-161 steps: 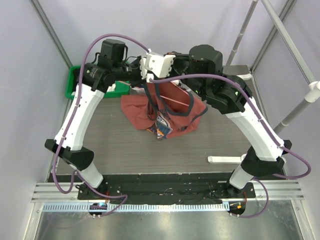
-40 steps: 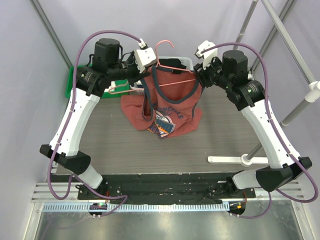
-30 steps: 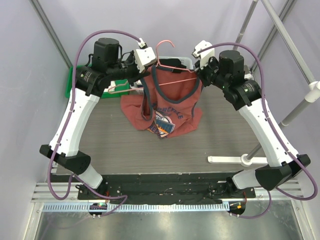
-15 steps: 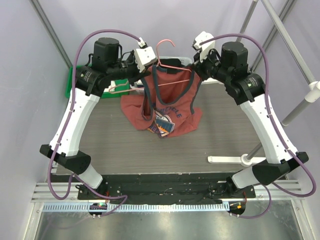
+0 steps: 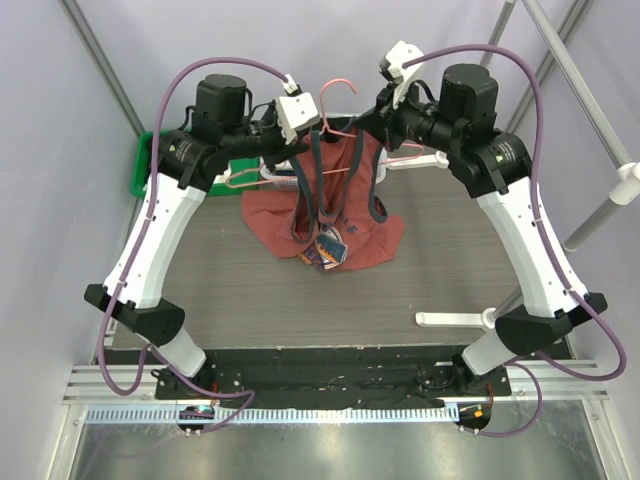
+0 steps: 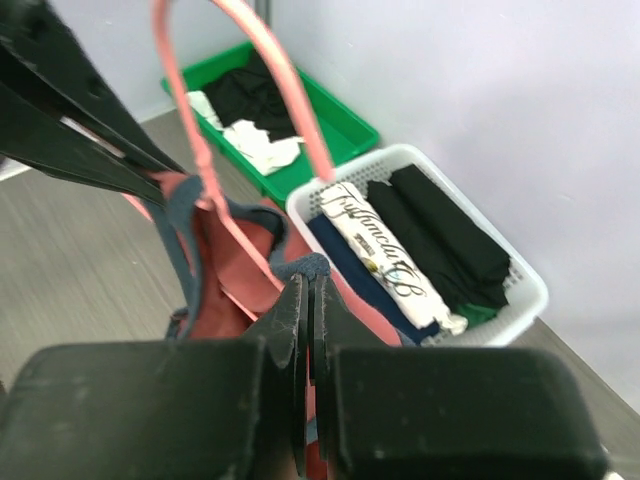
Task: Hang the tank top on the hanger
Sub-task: Adjust the tank top on the hanger.
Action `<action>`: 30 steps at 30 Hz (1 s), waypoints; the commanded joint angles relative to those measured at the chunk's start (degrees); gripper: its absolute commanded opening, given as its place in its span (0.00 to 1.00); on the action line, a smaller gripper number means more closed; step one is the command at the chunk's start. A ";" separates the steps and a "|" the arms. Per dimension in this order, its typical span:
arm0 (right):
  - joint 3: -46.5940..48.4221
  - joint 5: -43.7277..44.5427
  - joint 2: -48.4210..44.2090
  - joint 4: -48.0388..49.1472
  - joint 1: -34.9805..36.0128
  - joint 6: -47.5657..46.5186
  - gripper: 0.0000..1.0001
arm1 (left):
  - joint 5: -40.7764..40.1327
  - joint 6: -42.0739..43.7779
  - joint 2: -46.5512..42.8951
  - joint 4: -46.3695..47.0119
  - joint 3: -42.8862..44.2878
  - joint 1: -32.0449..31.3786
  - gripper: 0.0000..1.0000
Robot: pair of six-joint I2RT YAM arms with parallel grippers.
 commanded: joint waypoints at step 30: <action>11.04 0.25 1.93 -6.69 6.46 -13.26 0.64 | 3.39 -7.78 1.89 5.88 8.20 -1.08 0.00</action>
